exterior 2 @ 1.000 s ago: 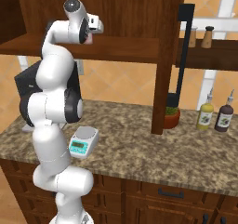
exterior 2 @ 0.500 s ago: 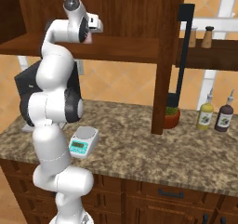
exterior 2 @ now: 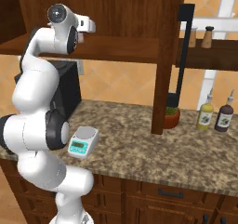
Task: Pick the canned food and place it on the digital scale for weighing, and close the cabinet.
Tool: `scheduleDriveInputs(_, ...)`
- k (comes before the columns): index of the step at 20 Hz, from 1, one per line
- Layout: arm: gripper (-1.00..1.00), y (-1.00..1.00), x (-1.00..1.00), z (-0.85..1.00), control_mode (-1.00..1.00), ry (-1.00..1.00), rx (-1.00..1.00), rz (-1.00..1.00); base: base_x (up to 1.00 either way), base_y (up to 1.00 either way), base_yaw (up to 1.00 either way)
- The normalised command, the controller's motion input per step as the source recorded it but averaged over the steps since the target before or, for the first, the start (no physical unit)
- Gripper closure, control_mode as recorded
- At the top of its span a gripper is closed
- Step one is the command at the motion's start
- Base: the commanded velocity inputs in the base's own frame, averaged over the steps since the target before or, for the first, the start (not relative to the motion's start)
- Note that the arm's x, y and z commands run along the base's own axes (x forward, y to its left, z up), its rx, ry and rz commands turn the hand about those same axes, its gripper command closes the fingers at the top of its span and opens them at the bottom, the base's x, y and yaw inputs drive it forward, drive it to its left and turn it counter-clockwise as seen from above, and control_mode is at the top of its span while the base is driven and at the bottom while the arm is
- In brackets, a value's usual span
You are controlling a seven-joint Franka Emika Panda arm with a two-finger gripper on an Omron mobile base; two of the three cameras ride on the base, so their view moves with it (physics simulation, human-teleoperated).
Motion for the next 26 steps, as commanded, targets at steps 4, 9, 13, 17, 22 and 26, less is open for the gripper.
scheduleDriveInputs(4,1.00,-0.33,-1.00,0.66,-1.00,0.09,0.08,0.00,0.00,0.00,0.00)
scheduleDriveInputs(9,1.00,-0.45,-1.00,0.68,-1.00,0.15,0.03,0.01,0.00,0.00,0.00)
scheduleDriveInputs(13,1.00,-0.29,-1.00,-0.34,-1.00,0.02,-0.01,0.04,0.00,0.00,0.00)
scheduleDriveInputs(17,1.00,-0.29,-1.00,-0.97,-1.00,-0.03,-0.01,0.07,0.00,0.00,0.00)
scheduleDriveInputs(22,1.00,-0.26,-0.99,-1.00,-1.00,0.03,0.00,0.11,0.00,0.00,0.00)
scheduleDriveInputs(26,1.00,-0.06,-0.60,-1.00,-1.00,0.12,0.00,0.24,0.00,0.00,0.00)
